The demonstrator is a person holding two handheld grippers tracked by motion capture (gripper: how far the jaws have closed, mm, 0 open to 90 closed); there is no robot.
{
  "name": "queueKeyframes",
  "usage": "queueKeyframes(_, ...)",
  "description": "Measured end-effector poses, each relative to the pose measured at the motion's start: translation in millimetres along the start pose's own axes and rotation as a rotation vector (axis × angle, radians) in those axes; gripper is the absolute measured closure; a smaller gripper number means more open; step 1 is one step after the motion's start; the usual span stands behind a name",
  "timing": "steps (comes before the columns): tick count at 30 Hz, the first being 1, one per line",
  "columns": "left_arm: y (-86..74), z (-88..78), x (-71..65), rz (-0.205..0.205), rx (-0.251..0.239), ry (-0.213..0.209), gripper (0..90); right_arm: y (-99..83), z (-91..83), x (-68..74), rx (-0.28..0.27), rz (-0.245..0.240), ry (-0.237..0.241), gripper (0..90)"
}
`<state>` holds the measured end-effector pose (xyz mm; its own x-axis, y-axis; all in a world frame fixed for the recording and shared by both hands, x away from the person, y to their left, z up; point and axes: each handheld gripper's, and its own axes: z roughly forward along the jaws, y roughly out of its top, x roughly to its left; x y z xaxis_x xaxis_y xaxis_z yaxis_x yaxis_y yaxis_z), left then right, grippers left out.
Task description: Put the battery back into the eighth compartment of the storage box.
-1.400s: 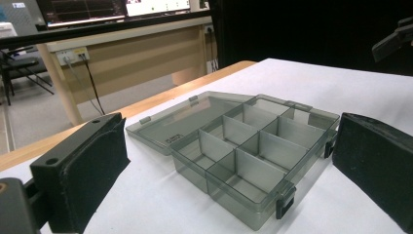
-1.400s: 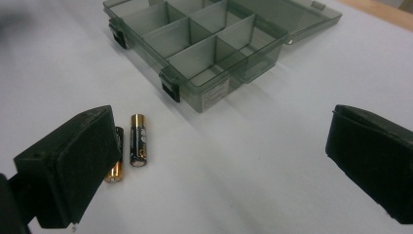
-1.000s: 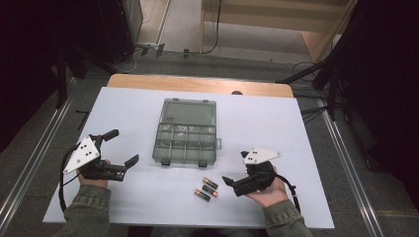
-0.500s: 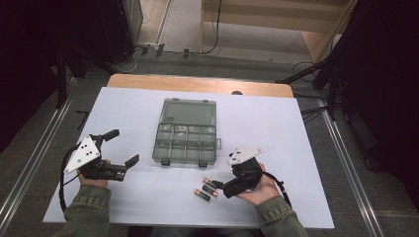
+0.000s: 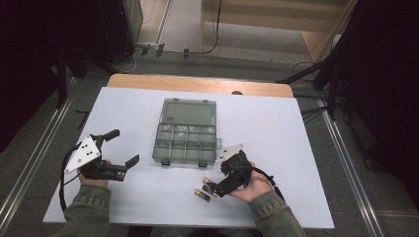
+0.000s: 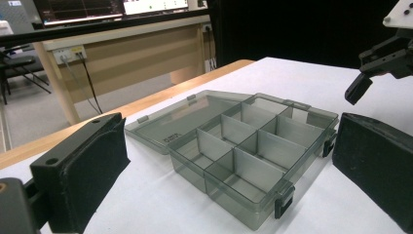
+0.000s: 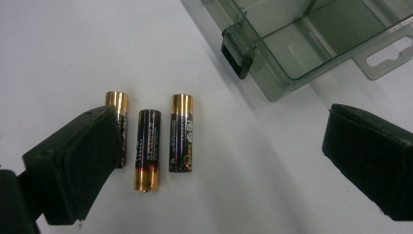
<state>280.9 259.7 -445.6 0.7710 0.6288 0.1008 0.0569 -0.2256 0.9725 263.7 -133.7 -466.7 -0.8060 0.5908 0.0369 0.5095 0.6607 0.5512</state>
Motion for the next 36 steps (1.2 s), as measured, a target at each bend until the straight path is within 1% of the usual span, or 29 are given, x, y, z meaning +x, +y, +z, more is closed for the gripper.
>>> queueKeyframes(1,0.0,0.1,0.1,0.000,0.000,0.000,0.0,2.4,2.0,-0.1,0.024,0.000,0.007,4.1)
queueKeyframes(3,-0.1,0.2,0.1,-0.001,0.001,0.000,0.0,4.7,3.9,0.6,0.047,0.001,0.010,4.6)
queueKeyframes(4,-0.1,0.3,0.1,-0.001,0.001,0.000,0.0,5.9,5.4,1.1,0.057,-0.003,-0.008,4.3)
queueKeyframes(5,-0.1,0.3,0.1,-0.001,0.001,0.000,0.0,5.9,5.4,1.1,0.057,-0.003,-0.008,4.3)
queueKeyframes(6,-0.2,0.4,-0.1,-0.002,0.002,-0.001,0.0,8.4,7.8,1.7,0.087,-0.008,-0.022,4.5)
queueKeyframes(8,-0.2,0.7,-0.2,-0.002,0.001,-0.001,0.0,9.2,8.5,2.3,0.091,-0.002,-0.028,5.6)
queueKeyframes(9,-0.2,0.7,-0.1,-0.001,0.004,-0.002,0.0,10.2,9.1,2.4,0.099,-0.001,-0.029,7.8)
queueKeyframes(11,-0.3,1.0,-0.1,0.000,0.004,-0.004,0.0,12.7,9.6,2.5,0.128,0.007,-0.016,15.8)
queueKeyframes(12,-0.3,1.1,0.0,0.000,0.004,-0.003,0.0,15.1,10.2,2.7,0.166,0.022,-0.015,23.0)
queueKeyframes(13,-0.3,1.2,0.0,0.000,0.004,-0.003,0.0,15.1,10.2,2.7,0.166,0.022,-0.015,23.0)
queueKeyframes(14,-0.4,1.4,0.0,0.001,0.004,-0.003,0.0,18.0,10.5,3.2,0.210,0.038,-0.005,30.2)
queueKeyframes(15,-0.4,1.6,-0.1,0.001,0.004,-0.003,0.0,18.0,10.5,3.2,0.210,0.038,-0.005,30.2)
queueKeyframes(16,-0.5,1.7,-0.1,0.001,0.007,-0.003,0.0,20.9,11.4,4.6,0.235,0.040,0.013,32.1)
queueKeyframes(18,-0.6,1.9,-0.4,0.000,0.008,-0.004,0.0,22.3,12.3,5.7,0.243,0.037,0.006,33.0)
queueKeyframes(19,-0.7,2.0,-0.5,-0.001,0.008,-0.004,0.0,25.6,14.2,7.8,0.263,0.033,-0.003,36.8)
queueKeyframes(20,-0.7,1.9,-0.4,-0.001,0.008,-0.004,0.0,25.6,14.2,7.8,0.263,0.033,-0.003,36.8)
queueKeyframes(21,-0.6,1.8,-0.4,0.000,0.009,-0.003,0.0,27.6,15.4,9.1,0.271,0.027,-0.006,41.0)
queueKeyframes(22,-0.6,1.7,-0.3,0.001,0.009,-0.003,0.0,27.6,15.4,9.1,0.271,0.027,-0.006,41.0)
queueKeyframes(23,-0.7,1.7,-0.3,-0.001,0.009,-0.003,0.0,28.5,16.1,9.0,0.271,0.014,-0.004,43.5)
queueKeyframes(24,-0.8,1.8,-0.5,-0.002,0.010,-0.003,0.0,30.3,17.0,9.6,0.278,0.006,-0.019,50.3)
queueKeyframes(25,-0.9,2.1,-0.4,-0.001,0.012,-0.004,0.0,30.3,17.0,9.6,0.278,0.006,-0.019,50.3)
queueKeyframes(27,-1.0,2.3,-0.6,-0.001,0.013,-0.006,0.0,31.6,17.4,10.4,0.286,0.011,-0.015,53.2)
queueKeyframes(29,-1.0,2.3,-0.7,0.002,0.014,-0.006,0.0,32.1,18.9,11.2,0.292,-0.007,-0.007,55.9)
queueKeyframes(31,-1.0,2.4,-0.6,0.004,0.016,-0.006,0.0,32.1,19.8,11.7,0.295,-0.008,-0.005,56.5)
queueKeyframes(32,-1.0,2.4,-0.6,0.003,0.016,-0.006,0.0,32.3,22.3,12.8,0.314,-0.010,-0.004,57.7)
queueKeyframes(35,-1.0,2.4,-0.7,0.002,0.013,-0.007,0.0,32.5,26.5,14.3,0.338,-0.015,-0.004,65.4)
queueKeyframes(36,-1.0,2.4,-0.7,0.002,0.013,-0.007,0.0,33.0,27.1,14.9,0.356,-0.012,-0.008,67.1)
